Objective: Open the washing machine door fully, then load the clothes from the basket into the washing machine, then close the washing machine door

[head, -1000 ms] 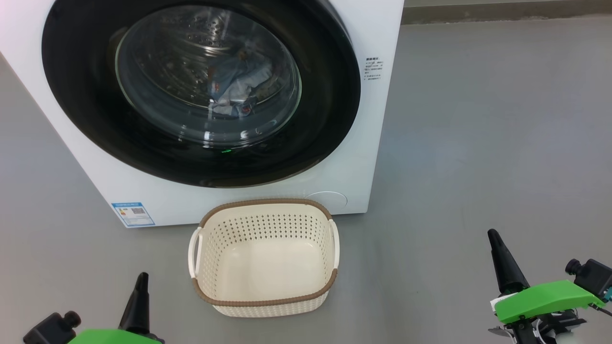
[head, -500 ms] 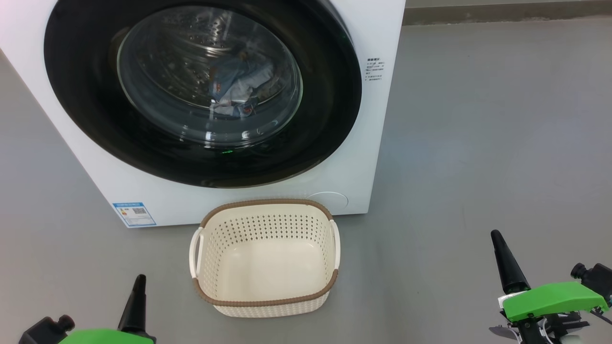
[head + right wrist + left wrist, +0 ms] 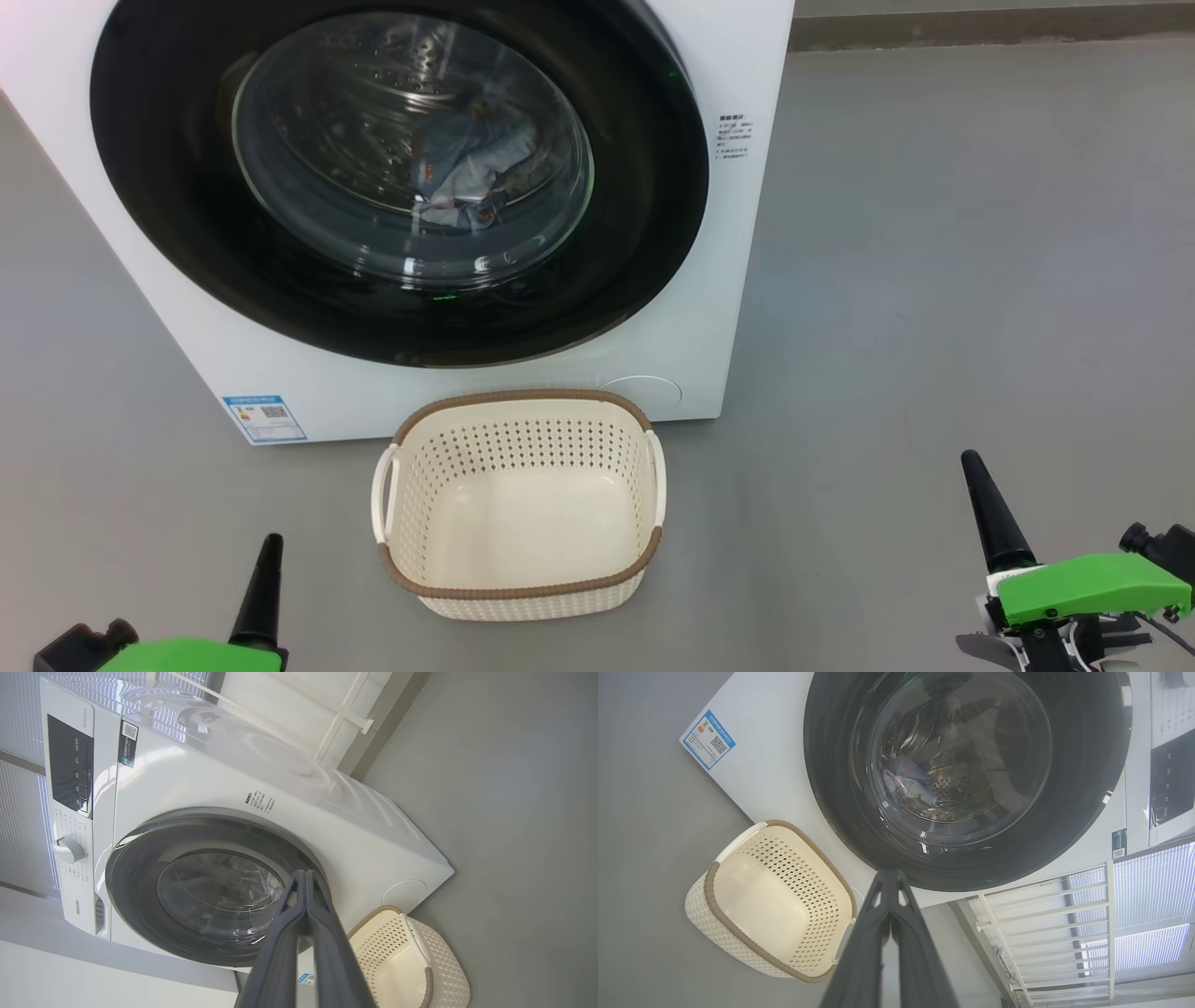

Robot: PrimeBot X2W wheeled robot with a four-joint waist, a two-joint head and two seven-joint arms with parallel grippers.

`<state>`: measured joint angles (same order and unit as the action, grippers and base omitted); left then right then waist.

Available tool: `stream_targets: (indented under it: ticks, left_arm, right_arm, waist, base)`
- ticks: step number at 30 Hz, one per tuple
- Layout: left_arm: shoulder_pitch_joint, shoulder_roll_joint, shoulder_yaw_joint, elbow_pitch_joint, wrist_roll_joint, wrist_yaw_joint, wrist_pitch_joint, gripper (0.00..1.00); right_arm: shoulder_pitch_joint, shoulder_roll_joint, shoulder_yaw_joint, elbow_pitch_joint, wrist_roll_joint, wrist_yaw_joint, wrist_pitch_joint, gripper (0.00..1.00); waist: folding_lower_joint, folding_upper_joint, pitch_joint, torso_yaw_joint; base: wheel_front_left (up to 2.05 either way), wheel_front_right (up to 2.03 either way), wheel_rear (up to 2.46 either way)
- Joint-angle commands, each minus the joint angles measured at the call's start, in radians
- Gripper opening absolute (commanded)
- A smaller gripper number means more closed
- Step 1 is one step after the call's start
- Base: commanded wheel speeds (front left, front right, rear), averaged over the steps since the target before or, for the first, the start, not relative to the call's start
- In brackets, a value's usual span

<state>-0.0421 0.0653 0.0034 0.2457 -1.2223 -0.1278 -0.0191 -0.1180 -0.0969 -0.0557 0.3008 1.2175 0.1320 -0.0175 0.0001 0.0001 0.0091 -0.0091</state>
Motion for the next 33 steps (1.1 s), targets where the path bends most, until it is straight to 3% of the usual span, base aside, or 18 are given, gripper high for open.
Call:
stream_targets:
  ticks: [1,33]
  left_arm:
    - [-0.047,0.01,0.03,-0.018,-0.023,-0.002,0.007,0.0]
    - [-0.061,-0.006,0.088,-0.005,-0.301,-0.003,0.099,0.0]
  right_arm:
    - [-0.006,-0.001,0.005,-0.032,0.029,-0.001,0.01,0.0]
    - [0.006,0.035,-0.044,-0.05,0.302,-0.001,0.102,0.0]
  waist:
    - [-0.0001,-0.0001,0.0,0.0]
    - [-0.0001,-0.0001,-0.005,0.007]
  base:
    - [0.0,0.0,0.0]
    - [0.0,0.0,0.0]
